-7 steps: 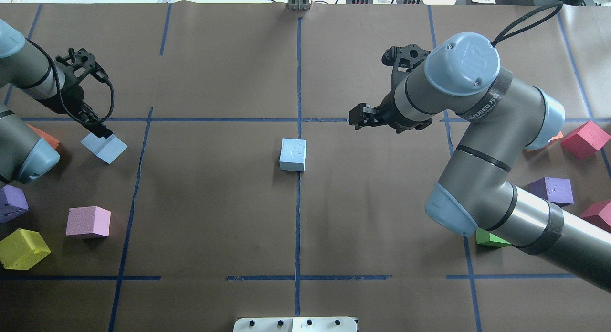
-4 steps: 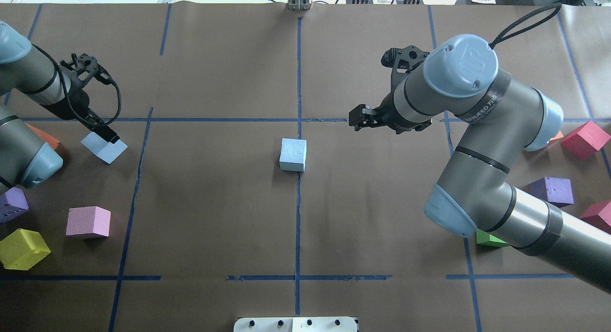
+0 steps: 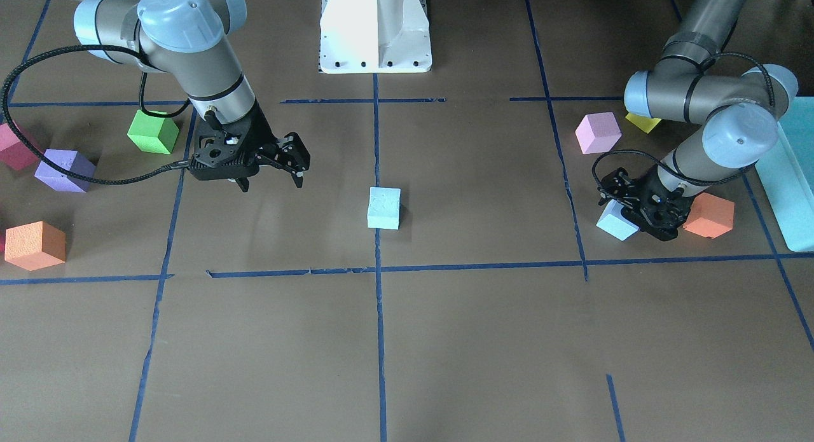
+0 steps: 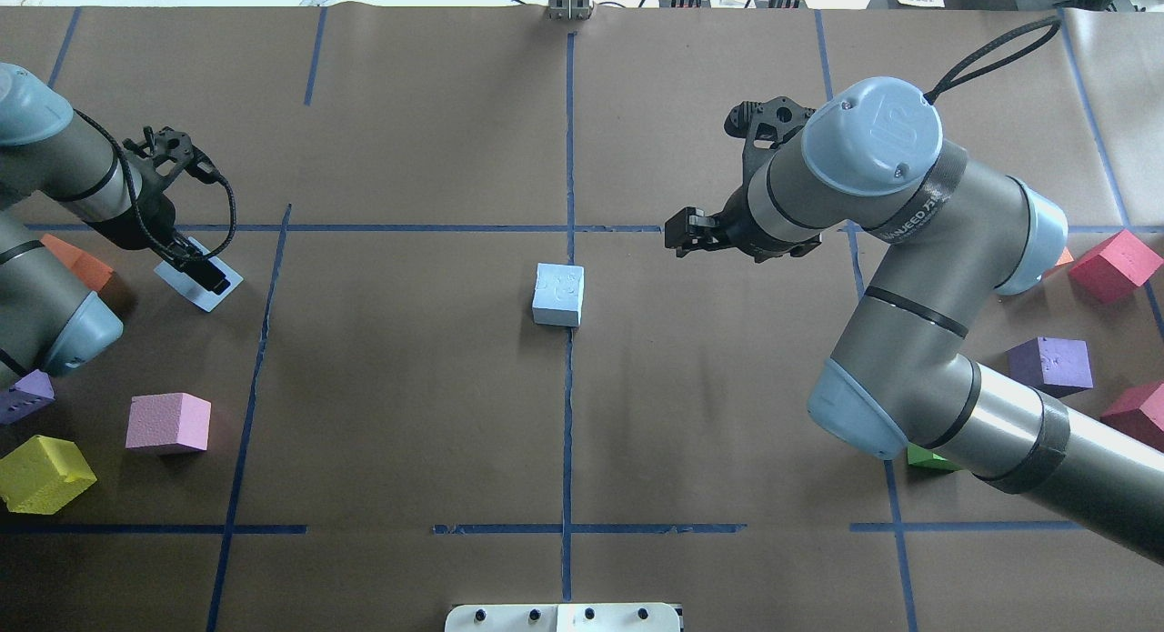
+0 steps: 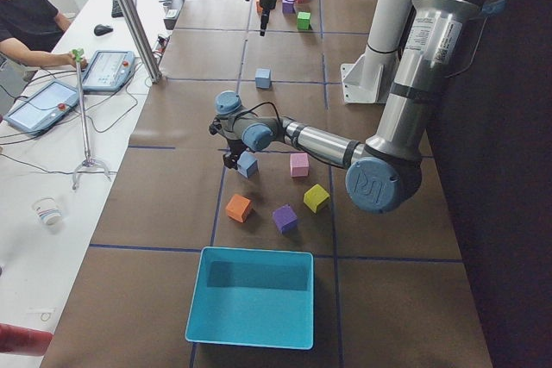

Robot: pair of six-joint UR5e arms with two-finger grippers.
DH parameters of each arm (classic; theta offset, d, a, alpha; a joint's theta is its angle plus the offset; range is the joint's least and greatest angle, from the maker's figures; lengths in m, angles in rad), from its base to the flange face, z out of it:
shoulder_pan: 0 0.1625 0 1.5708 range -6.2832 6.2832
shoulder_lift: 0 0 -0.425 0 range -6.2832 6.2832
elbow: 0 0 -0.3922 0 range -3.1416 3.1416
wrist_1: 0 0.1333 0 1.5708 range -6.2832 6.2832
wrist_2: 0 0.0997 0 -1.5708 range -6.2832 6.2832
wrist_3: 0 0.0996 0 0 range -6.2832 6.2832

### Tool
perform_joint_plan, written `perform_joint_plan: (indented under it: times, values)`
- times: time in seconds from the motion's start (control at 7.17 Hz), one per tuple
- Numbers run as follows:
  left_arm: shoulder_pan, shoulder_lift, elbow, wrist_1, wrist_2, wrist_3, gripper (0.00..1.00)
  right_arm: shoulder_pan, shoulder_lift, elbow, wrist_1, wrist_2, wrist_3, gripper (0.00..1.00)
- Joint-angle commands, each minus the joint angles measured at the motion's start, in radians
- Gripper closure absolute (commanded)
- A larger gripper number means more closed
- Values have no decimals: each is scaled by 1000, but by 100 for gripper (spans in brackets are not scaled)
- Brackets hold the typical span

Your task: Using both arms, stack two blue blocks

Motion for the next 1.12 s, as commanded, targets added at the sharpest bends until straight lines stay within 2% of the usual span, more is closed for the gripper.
perform_joint_plan:
  times: [0.0,0.14,0.42,0.56,0.7,0.98]
  values:
    - [18,1,25,-1,0,-12,0,-4,0,-4,1,0,1,0]
    - [19,1,25,-3,-2,-14,3,-4,0,-4,1,0,1,0]
    - [19,1,15,-1,1,-30,51,-8,-2,-4,1,-2,1,0]
    - [18,-12,-4,0,0,-96,64,-4,-2,-2,3,0,0,0]
    - [22,-50,-42,9,-5,-242,71,9,-8,6,3,3,-2,0]
    - [62,-204,-48,14,-2,-524,71,79,-83,36,3,17,-43,0]
